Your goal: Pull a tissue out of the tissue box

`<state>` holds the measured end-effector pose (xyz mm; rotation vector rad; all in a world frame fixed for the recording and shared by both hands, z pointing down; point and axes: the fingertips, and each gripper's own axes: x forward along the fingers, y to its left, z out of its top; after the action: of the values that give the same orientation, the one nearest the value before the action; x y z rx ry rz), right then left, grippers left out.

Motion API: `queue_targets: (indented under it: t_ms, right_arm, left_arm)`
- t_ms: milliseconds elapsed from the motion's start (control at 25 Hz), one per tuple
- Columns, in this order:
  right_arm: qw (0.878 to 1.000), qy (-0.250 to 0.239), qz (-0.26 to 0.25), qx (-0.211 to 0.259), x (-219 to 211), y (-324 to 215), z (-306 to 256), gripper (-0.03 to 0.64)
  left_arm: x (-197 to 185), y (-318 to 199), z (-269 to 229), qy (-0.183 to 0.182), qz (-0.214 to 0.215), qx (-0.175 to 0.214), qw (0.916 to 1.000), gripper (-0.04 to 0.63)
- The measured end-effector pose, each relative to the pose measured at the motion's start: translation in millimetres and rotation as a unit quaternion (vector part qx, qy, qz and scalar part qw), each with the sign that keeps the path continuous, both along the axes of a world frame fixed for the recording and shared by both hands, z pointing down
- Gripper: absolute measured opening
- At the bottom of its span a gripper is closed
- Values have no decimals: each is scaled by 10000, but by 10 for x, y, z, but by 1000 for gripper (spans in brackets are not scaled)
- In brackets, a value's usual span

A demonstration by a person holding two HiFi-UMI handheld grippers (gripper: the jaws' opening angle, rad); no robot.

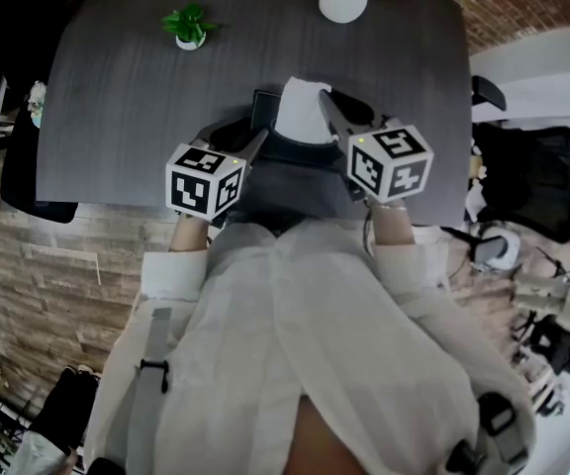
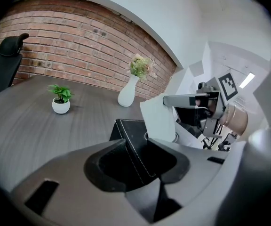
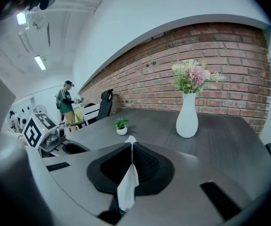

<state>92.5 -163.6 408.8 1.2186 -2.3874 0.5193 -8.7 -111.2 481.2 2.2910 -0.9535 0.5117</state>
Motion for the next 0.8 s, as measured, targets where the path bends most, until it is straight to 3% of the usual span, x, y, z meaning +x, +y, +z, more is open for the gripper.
queue_targets:
  t_ms: [800]
  right_arm:
    - [9996,-264,-71,20,25,-60,-80,8]
  left_arm:
    - [-12,-14,7,-94,-47,13,9999,137]
